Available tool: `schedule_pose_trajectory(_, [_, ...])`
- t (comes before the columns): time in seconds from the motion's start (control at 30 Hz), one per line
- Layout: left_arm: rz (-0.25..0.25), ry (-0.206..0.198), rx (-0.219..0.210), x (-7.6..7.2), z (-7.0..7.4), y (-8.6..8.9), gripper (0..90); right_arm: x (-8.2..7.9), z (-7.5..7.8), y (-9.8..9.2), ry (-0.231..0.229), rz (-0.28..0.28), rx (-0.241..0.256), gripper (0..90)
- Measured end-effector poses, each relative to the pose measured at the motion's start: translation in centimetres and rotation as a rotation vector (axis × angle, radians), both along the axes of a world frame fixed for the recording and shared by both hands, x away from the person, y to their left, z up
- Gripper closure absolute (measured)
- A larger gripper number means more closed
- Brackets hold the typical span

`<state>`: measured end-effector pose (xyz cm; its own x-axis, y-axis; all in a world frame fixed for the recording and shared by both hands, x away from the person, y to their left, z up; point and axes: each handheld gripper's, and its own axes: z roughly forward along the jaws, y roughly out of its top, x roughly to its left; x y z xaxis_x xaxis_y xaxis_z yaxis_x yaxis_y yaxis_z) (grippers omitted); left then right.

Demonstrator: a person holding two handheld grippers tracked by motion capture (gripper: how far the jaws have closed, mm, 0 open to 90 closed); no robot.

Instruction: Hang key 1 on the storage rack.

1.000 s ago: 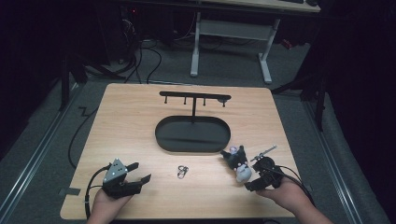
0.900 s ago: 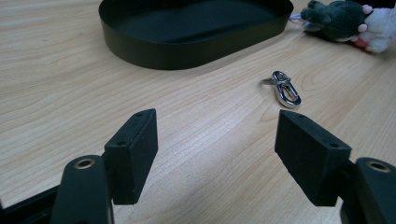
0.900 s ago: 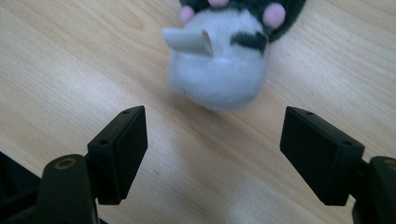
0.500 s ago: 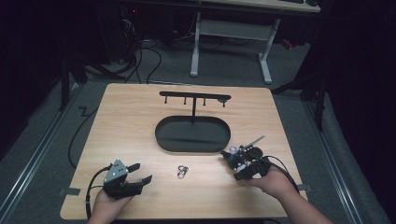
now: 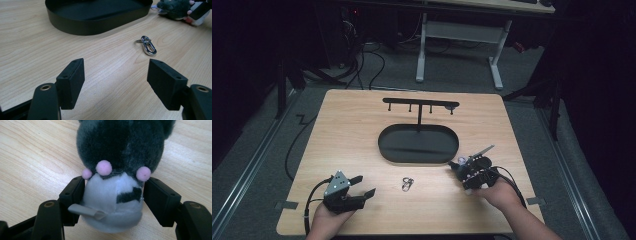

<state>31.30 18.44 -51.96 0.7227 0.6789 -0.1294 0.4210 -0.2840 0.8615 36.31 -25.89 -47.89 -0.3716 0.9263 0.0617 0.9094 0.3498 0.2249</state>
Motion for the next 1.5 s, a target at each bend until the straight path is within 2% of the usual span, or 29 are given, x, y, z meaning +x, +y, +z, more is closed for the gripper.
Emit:
schedule_pose_trajectory(0.17, [-0.001, 0.000, 0.001, 0.0, 0.0, 0.0, 30.9, 0.2, -0.7, 0.2, 0.028, 0.004, -0.002, 41.9])
schedule_pose_trajectory(0.23, [-0.001, 0.000, 0.003, 0.0, 0.0, 0.0, 30.9, 0.1, -0.5, 0.3, 0.011, 0.012, -0.019, 46.6])
schedule_pose_trajectory(0.3, [0.001, 0.000, 0.003, 0.0, 0.0, 0.0, 30.9, 0.1, -0.4, 0.1, 0.011, 0.019, 0.001, 47.6])
schedule_pose_trajectory(0.37, [0.001, 0.001, 0.002, 0.0, -0.1, 0.1, 30.9, -0.1, 0.0, 0.1, 0.015, 0.008, 0.003, 48.2])
schedule_pose_trajectory(0.4, [0.002, 0.001, 0.002, 0.0, -0.1, 0.0, 30.9, -0.2, 0.2, -0.1, 0.008, 0.025, 0.009, 48.3])
schedule_pose_trajectory(0.67, [0.004, -0.007, 0.010, 0.0, -0.2, -0.1, 30.8, -1.3, 1.9, -0.6, 0.012, 0.052, 0.019, 48.4])
schedule_pose_trajectory(0.8, [0.009, -0.017, 0.013, 0.0, -0.2, -0.1, 30.9, -1.7, 2.6, -1.0, 0.020, 0.040, 0.027, 48.4])
schedule_pose_trajectory(1.03, [0.024, -0.027, 0.015, 0.0, -0.2, 0.1, 30.6, -1.9, 4.0, -1.1, 0.017, 0.047, 0.035, 48.4])
schedule_pose_trajectory(1.5, [0.023, -0.028, 0.016, 0.0, -0.1, 0.1, 30.4, -1.8, 6.6, -0.5, -0.003, 0.062, 0.051, 48.3])
